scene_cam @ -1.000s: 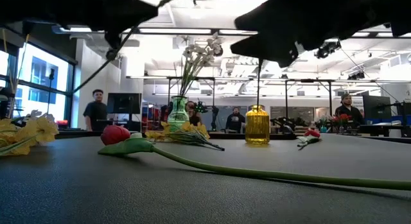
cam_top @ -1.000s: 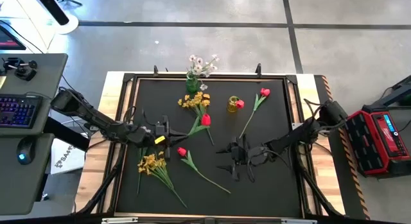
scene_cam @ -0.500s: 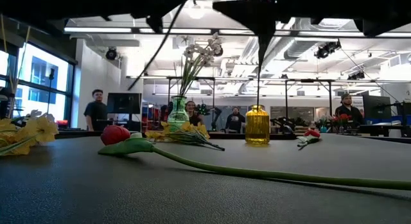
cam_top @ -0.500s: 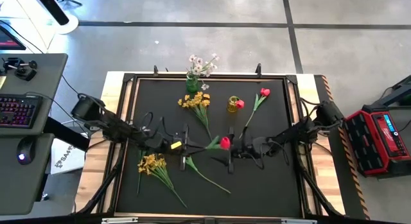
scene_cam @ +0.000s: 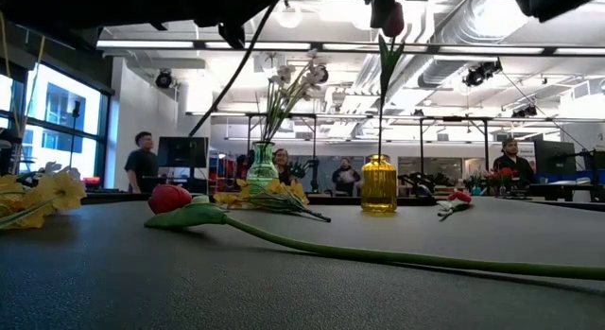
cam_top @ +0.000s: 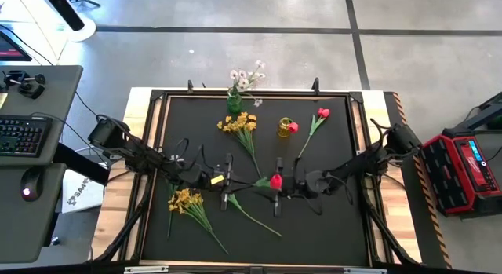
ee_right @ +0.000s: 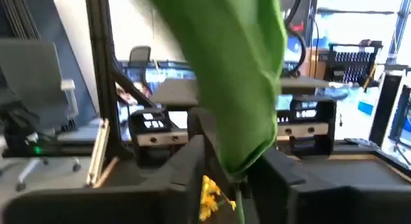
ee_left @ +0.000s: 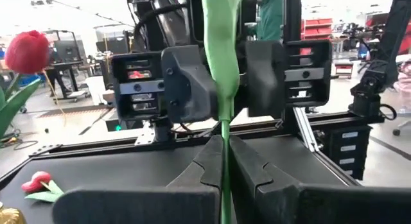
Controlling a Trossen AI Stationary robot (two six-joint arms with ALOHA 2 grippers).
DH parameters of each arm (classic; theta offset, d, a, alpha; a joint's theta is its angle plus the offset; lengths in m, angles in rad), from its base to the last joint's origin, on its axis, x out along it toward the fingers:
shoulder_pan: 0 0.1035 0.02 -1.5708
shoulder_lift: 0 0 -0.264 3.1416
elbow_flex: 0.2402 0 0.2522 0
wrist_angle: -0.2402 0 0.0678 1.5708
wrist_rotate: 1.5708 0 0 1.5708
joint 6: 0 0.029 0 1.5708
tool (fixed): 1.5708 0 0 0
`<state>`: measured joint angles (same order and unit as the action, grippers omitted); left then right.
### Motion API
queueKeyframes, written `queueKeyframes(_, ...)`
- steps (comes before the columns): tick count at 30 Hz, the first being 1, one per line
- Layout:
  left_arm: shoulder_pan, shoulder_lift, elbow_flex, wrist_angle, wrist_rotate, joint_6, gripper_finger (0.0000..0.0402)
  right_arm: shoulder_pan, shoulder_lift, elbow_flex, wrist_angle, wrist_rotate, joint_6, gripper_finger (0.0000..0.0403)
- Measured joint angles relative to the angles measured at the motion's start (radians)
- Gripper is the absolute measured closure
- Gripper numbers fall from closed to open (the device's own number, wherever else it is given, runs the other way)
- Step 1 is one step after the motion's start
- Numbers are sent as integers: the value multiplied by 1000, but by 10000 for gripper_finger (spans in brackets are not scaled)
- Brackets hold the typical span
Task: Sort flowers into vase by color
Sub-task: Put the left pink flower into the yellow vase
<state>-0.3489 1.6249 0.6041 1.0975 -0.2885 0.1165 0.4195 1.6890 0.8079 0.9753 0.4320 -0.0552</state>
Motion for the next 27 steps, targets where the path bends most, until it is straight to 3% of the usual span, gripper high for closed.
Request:
queueKeyframes(5,0,0,0,-41,-6,-1,376,9,-9,54,-166,58,-16,393)
queueKeyframes(12,2,-13,-1,-210,-112,-54,293,49,-120,103,-440,208,60,399)
queueKeyframes(19,2,-102,0,-467,-183,-114,214,85,-275,101,-819,383,264,401)
queueKeyframes(23,2,-168,-5,-603,-208,-132,183,96,-388,100,-991,425,351,402)
queueKeyframes(27,2,-236,-76,-527,-209,-131,169,91,-537,100,-1203,432,453,402)
